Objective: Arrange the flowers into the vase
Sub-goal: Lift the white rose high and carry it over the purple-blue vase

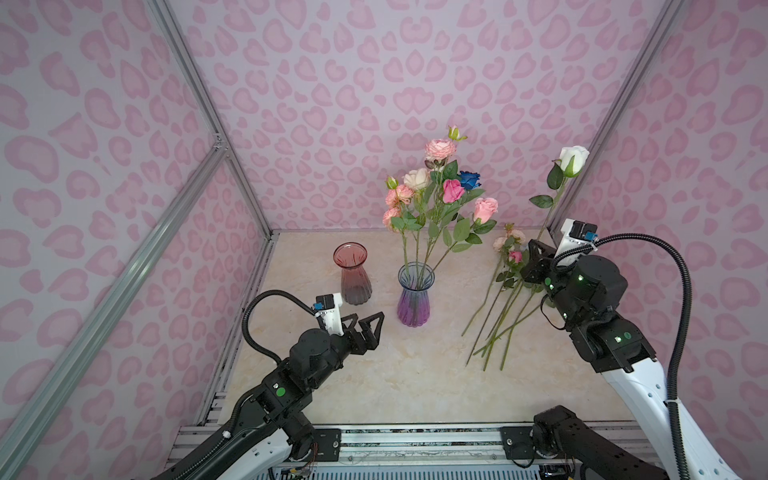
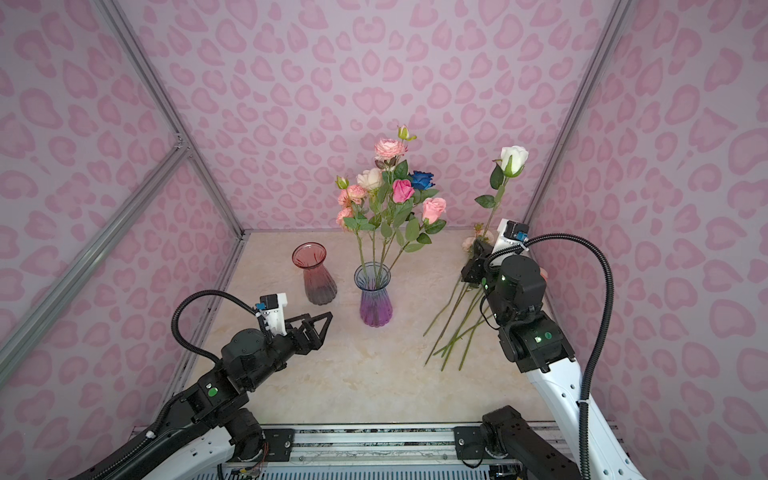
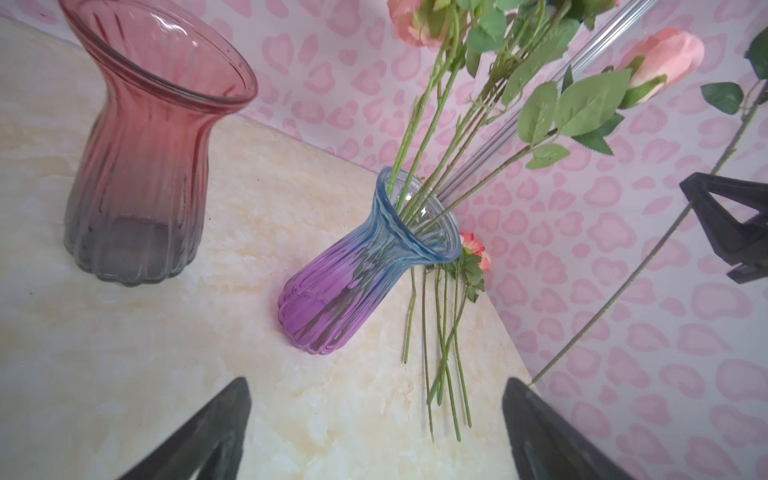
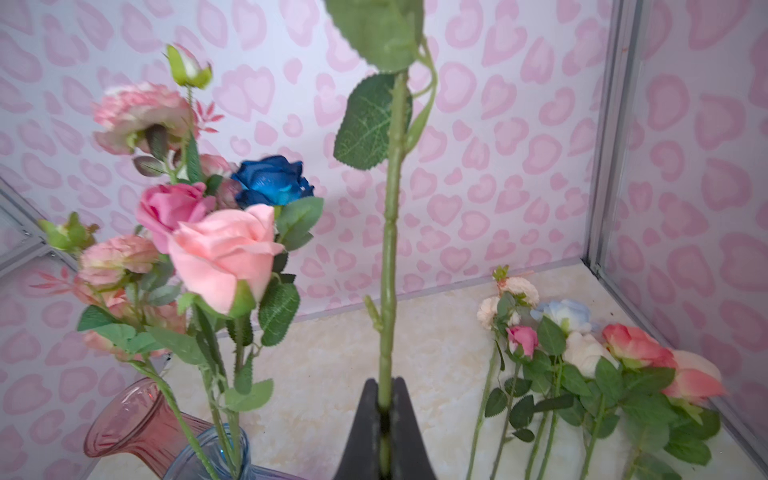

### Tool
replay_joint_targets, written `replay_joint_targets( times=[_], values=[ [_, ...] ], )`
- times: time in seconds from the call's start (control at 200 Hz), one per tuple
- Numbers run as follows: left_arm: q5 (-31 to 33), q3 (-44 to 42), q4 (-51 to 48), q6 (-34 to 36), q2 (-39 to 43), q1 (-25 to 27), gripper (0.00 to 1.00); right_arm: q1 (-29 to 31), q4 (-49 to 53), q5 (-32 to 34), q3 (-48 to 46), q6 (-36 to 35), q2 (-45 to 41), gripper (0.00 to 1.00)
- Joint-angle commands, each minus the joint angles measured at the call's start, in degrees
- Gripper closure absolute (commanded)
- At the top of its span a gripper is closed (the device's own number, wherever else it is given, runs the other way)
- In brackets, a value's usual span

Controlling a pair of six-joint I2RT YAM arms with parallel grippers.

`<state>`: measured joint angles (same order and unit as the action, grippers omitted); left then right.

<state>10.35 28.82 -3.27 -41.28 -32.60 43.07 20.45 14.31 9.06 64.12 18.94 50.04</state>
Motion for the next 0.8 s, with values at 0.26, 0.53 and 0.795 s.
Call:
replay_joint_targets(
  times=[0.26,0.53,0.795],
  values=[
    [7.9,-2.7,-6.8,-5.3,5.5,-0.4,0.04,12.2,-18.7,1.1,4.8,-6.1,3.5,0.97],
    [6.4,-4.5,-10.7,-8.8,5.7,-0.5,0.04,22.1,-26.3,1.3,16.7,-13.2,18.8,0.97],
    [6.3,-6.0,-12.7,-9.4,10.2,-0.5,0.04,23.4,-30.1,-0.1,20.5,-16.7,30.2,0.98]
  ],
)
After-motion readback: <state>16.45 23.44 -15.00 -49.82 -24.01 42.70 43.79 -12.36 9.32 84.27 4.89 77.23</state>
